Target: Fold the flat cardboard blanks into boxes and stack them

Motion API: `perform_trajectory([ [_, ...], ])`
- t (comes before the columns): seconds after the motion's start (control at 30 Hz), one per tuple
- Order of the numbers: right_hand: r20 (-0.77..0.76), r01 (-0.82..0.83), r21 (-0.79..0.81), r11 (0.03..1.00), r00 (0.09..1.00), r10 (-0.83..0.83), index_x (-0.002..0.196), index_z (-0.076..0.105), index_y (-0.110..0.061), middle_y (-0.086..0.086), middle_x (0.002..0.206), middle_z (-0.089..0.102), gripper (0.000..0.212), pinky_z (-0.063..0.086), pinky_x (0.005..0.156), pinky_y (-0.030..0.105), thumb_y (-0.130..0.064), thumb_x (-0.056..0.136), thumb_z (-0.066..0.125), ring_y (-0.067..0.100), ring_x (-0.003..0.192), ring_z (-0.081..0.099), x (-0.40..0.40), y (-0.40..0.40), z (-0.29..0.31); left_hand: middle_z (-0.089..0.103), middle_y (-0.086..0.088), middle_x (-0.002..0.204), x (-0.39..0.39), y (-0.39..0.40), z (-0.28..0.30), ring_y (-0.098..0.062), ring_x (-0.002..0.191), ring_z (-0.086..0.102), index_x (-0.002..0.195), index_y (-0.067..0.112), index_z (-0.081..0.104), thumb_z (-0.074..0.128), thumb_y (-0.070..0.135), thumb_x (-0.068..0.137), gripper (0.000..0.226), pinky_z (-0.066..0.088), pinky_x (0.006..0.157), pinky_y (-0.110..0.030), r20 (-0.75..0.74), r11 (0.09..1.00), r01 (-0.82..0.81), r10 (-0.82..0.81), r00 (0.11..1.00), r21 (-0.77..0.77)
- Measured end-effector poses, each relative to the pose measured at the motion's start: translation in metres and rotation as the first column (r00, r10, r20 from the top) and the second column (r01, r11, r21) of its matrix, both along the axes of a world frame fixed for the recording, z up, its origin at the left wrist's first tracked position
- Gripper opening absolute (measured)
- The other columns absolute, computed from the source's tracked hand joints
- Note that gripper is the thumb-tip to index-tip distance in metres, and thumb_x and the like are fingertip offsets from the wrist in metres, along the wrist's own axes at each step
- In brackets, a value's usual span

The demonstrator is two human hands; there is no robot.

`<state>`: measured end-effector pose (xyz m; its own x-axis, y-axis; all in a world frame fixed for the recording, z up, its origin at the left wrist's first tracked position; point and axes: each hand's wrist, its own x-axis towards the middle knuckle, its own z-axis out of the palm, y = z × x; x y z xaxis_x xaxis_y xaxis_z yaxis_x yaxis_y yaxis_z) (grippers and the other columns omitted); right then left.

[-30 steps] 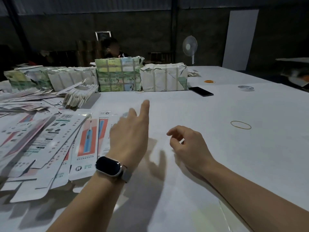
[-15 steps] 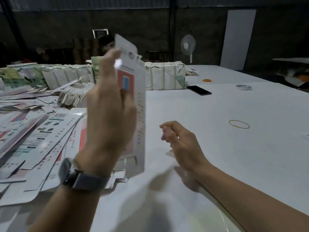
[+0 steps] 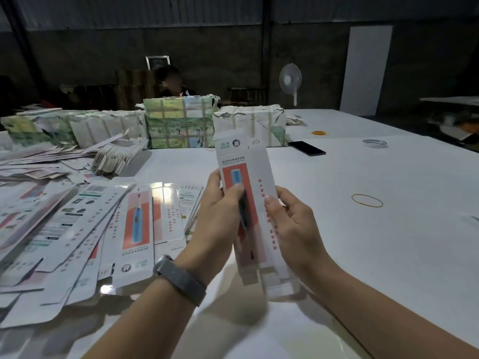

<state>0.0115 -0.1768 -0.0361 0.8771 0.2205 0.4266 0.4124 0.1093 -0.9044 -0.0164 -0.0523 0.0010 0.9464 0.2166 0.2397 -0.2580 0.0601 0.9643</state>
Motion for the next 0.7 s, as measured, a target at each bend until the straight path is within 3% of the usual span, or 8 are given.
perform_trajectory([
  [0.1, 0.023, 0.063, -0.059, 0.996, 0.998, -0.062, 0.120, 0.064, -0.027, -0.010, 0.100, 0.072, 0.027, 0.059, 0.078, 0.029, -0.032, 0.107, 0.041, 0.017, 0.096, 0.070, 0.001, -0.005, -0.001, 0.076, 0.004, 0.103, -0.001, -0.007, -0.006, -0.013, 0.094, 0.075, 0.116, 0.031, 0.063, 0.044, 0.030, 0.107, 0.021, 0.061, 0.068, -0.027, -0.069, 0.986, 0.099, -0.108, 0.992, -0.133],
  [0.23, 0.110, 0.145, -0.178, 0.973, 0.986, -0.127, 0.107, 0.057, -0.041, -0.019, 0.091, 0.068, 0.022, 0.060, 0.070, 0.026, -0.041, 0.106, 0.036, 0.009, 0.089, 0.070, 0.004, -0.008, 0.001, 0.078, -0.001, 0.104, -0.001, -0.006, -0.005, -0.019, 0.093, 0.076, 0.089, 0.038, 0.082, 0.024, 0.060, 0.103, 0.064, 0.063, 0.066, -0.033, -0.131, 0.882, 0.242, -0.318, 0.939, -0.404],
  [0.33, 0.112, 0.140, -0.180, 0.974, 0.986, -0.121, 0.114, 0.053, -0.047, -0.014, 0.105, 0.063, 0.019, 0.061, 0.083, 0.033, -0.045, 0.104, 0.037, 0.012, 0.102, 0.066, 0.003, -0.005, 0.000, 0.078, -0.004, 0.107, 0.001, -0.009, -0.010, -0.022, 0.096, 0.076, 0.103, 0.034, 0.079, 0.020, 0.066, 0.100, 0.067, 0.063, 0.067, -0.036, -0.155, 0.870, 0.249, -0.342, 0.927, -0.426],
  [0.37, 0.114, 0.148, -0.189, 0.971, 0.985, -0.128, 0.120, 0.052, -0.046, -0.013, 0.110, 0.059, 0.025, 0.059, 0.087, 0.034, -0.049, 0.100, 0.037, 0.013, 0.107, 0.063, 0.002, -0.004, 0.000, 0.077, -0.005, 0.110, 0.001, -0.010, -0.013, -0.023, 0.099, 0.075, 0.106, 0.034, 0.077, 0.020, 0.068, 0.099, 0.066, 0.063, 0.070, -0.037, -0.160, 0.870, 0.258, -0.351, 0.923, -0.420],
  [0.47, 0.114, 0.174, -0.239, 0.955, 0.982, -0.151, 0.137, 0.044, -0.044, -0.017, 0.114, 0.050, 0.045, 0.058, 0.090, 0.031, -0.059, 0.096, 0.038, 0.010, 0.116, 0.056, 0.000, -0.001, -0.001, 0.078, -0.003, 0.104, 0.001, -0.008, -0.015, -0.020, 0.093, 0.076, 0.093, 0.040, 0.081, 0.020, 0.069, 0.097, 0.068, 0.062, 0.065, -0.034, -0.167, 0.876, 0.275, -0.363, 0.917, -0.396],
  [0.6, 0.122, 0.196, -0.275, 0.941, 0.978, -0.168, 0.152, 0.024, -0.041, -0.017, 0.130, 0.040, 0.068, 0.055, 0.091, 0.025, -0.062, 0.089, 0.040, 0.002, 0.122, 0.049, 0.000, 0.001, 0.000, 0.079, -0.002, 0.092, 0.002, -0.011, -0.018, -0.019, 0.083, 0.077, 0.108, 0.035, 0.069, 0.034, 0.070, 0.090, 0.053, 0.061, 0.061, -0.031, -0.141, 0.899, 0.287, -0.347, 0.927, -0.330],
  [0.7, 0.092, 0.105, -0.173, 0.979, 0.992, -0.090, 0.144, 0.044, -0.032, -0.013, 0.128, 0.054, 0.051, 0.053, 0.095, 0.027, -0.054, 0.098, 0.045, 0.000, 0.115, 0.057, -0.001, 0.002, 0.000, 0.067, -0.011, 0.088, 0.003, -0.022, -0.017, -0.024, 0.086, 0.068, 0.104, 0.013, 0.070, 0.059, 0.069, 0.074, 0.065, 0.057, 0.078, -0.035, -0.126, 0.911, 0.221, -0.279, 0.952, -0.350],
])
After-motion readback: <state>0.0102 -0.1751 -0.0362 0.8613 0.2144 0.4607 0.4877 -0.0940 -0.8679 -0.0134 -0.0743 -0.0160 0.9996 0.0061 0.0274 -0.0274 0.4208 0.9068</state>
